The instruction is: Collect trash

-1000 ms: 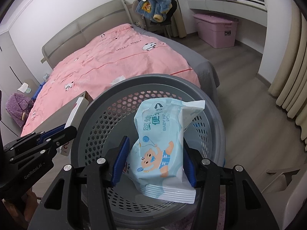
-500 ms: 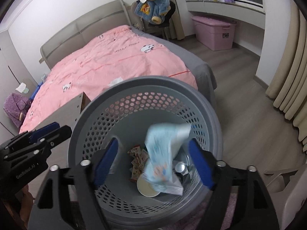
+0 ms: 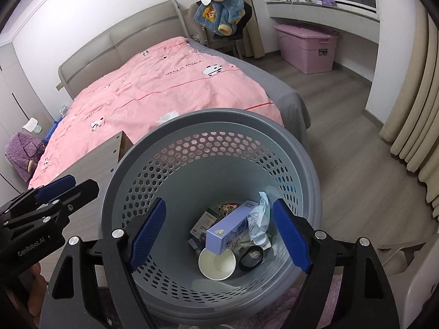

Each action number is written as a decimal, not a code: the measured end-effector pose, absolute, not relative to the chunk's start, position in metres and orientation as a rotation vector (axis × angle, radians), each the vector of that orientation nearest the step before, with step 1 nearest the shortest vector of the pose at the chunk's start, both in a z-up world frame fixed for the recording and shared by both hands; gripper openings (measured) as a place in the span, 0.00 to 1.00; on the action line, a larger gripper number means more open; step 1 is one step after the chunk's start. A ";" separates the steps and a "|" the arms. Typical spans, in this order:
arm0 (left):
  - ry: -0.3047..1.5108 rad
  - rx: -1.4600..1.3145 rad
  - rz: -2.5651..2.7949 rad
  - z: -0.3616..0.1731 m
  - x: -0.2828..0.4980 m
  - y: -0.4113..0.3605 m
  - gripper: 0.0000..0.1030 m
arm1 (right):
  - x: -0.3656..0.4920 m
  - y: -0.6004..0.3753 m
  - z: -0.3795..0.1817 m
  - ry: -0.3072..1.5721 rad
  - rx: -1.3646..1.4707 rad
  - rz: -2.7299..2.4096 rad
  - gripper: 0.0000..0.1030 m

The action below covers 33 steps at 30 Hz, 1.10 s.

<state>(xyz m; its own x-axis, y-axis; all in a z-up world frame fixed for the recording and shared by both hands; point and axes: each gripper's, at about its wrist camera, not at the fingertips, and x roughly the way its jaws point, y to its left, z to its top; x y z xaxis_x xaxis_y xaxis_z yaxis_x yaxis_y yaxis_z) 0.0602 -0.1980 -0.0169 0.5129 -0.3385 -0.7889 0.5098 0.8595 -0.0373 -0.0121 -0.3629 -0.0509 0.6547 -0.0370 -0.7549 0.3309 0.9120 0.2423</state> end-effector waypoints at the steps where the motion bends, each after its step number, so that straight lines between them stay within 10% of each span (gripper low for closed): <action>1: 0.897 0.209 -0.513 -0.017 0.060 -0.198 0.59 | -0.012 -0.363 -0.051 0.837 0.381 -0.215 0.78; 33: 0.893 0.211 -0.497 -0.015 0.056 -0.192 0.65 | -0.016 -0.362 -0.049 0.830 0.381 -0.217 0.81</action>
<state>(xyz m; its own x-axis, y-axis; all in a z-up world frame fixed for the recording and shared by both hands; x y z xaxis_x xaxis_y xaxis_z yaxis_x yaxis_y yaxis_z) 0.0555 -0.1922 -0.0150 0.5236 -0.3254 -0.7874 0.4970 0.8673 -0.0279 -0.0157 -0.3621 -0.0494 0.6582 -0.0401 -0.7518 0.3335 0.9108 0.2434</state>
